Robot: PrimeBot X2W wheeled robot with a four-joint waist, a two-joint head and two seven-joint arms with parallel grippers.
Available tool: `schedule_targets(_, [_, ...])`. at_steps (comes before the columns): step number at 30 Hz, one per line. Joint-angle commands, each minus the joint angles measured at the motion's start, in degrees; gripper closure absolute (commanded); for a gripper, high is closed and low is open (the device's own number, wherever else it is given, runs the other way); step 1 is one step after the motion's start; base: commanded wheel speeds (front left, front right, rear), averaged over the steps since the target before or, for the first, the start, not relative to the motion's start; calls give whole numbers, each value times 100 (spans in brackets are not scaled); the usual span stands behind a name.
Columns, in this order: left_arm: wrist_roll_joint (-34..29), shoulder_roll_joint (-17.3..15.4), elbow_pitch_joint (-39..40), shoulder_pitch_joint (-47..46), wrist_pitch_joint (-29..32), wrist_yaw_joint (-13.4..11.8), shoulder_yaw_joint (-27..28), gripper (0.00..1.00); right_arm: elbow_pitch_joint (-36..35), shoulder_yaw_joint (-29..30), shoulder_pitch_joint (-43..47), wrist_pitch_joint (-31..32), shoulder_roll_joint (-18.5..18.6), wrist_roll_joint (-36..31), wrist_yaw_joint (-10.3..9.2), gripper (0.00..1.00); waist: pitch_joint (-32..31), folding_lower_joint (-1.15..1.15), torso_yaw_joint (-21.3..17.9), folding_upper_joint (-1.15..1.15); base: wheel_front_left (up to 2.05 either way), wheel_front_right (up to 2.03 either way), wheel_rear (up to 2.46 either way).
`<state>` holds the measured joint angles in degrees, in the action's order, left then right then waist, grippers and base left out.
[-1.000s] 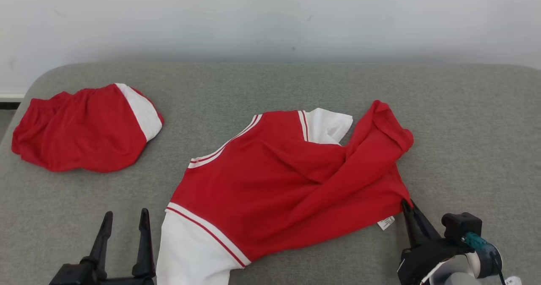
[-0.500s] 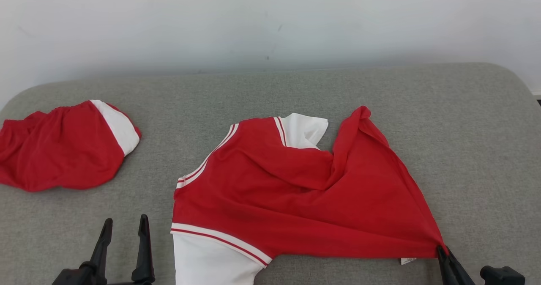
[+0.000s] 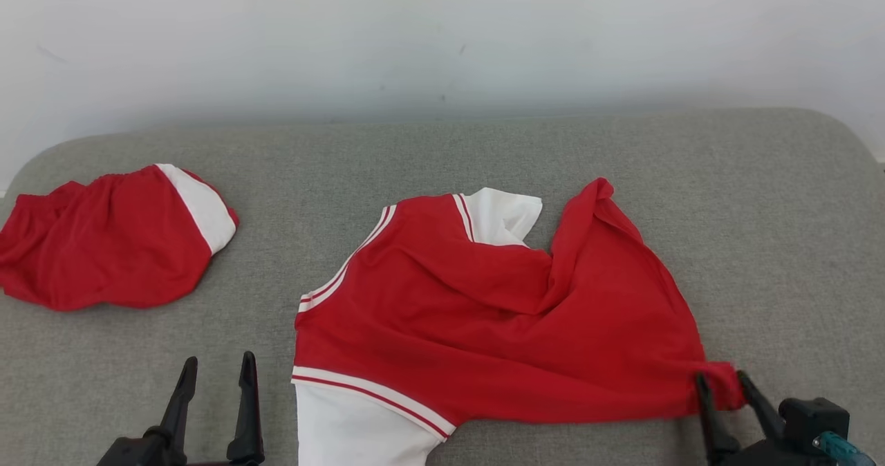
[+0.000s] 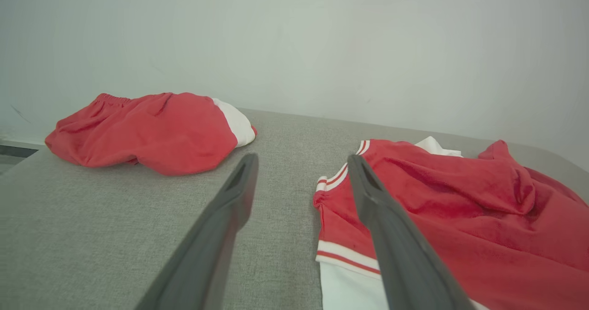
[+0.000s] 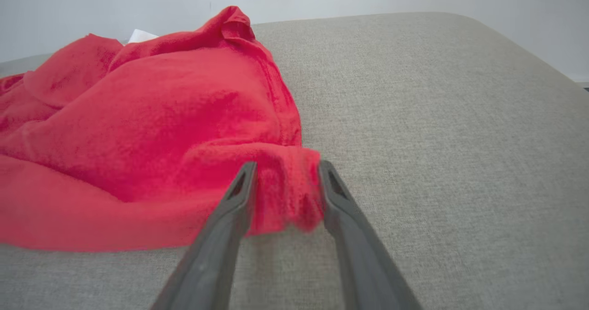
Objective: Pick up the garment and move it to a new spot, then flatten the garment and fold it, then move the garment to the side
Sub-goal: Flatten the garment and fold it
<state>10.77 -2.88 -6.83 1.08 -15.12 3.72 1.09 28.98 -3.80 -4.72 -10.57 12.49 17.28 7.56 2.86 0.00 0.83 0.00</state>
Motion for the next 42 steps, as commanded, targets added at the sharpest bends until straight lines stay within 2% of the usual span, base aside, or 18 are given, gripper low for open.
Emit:
schedule_targets(1, [43,-2,21,-2,-4,-20,2,0,31,15,-87,-89,-7,-33,-15,0,-23,0,29,0,0,0,0])
schedule_targets(9, [55,-1,105,152,-4,-85,98,0,-152,123,-31,-403,-194,-152,-15,0,-59,0,-94,0,0,0,0])
schedule_targets(16, [-19,0,202,167,-4,-35,242,0,-1038,182,149,-462,-376,-276,-15,0,-127,0,-286,0,0,0,0])
schedule_targets(26, [-169,0,292,244,-4,-10,398,0,-2099,61,497,-458,-420,-426,-15,0,-296,0,-369,0,0,0,0])
schedule_targets(34, [-342,-7,265,444,-4,130,461,0,-2330,74,811,-458,-496,-468,-15,0,-403,0,-254,0,0,0,0])
schedule_targets(42, [-415,-5,232,554,-4,151,483,0,-2278,89,924,-458,-496,-486,-15,0,-426,0,-203,0,0,0,0])
